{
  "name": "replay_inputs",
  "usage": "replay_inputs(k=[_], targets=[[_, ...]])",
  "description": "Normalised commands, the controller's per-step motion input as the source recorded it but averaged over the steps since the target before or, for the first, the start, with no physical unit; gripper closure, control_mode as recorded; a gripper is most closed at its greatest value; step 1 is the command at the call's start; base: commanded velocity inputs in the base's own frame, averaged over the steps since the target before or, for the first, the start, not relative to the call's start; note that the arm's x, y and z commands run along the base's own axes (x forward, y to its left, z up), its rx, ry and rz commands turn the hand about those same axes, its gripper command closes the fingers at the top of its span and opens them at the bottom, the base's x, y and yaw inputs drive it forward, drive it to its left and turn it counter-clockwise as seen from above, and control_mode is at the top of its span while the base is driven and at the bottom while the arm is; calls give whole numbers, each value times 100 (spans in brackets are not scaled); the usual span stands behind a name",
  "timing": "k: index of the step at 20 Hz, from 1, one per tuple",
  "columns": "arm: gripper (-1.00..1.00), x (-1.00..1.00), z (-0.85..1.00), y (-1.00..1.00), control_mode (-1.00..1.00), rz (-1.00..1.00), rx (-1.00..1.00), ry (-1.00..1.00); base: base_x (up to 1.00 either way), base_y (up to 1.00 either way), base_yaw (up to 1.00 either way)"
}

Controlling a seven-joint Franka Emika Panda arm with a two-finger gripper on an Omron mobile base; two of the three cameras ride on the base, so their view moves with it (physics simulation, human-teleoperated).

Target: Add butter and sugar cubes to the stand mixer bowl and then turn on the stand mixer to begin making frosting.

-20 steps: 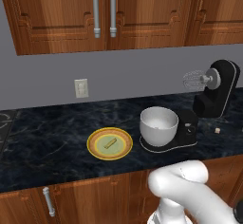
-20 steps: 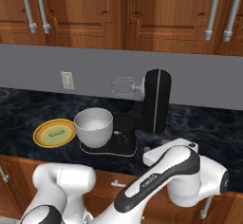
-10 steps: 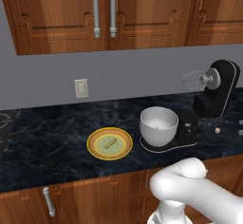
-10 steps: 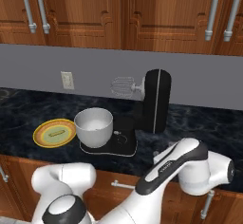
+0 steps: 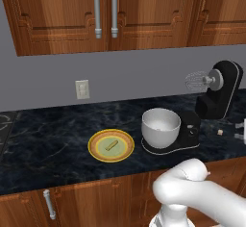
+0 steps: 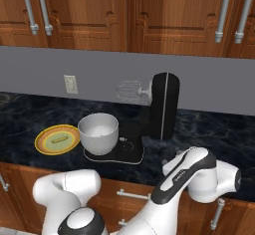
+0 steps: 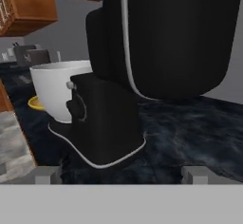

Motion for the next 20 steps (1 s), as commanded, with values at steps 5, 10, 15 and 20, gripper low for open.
replay_inputs(k=[5, 10, 15, 20], targets=[[-100, 42, -19, -19, -100, 0, 0, 0, 0, 0, 0], [-100, 41, -31, -21, -100, 0, 0, 0, 0, 0, 0], [-100, 36, -34, -15, -100, 0, 0, 0, 0, 0, 0], [-100, 41, -27, -17, -100, 0, 0, 0, 0, 0, 0]])
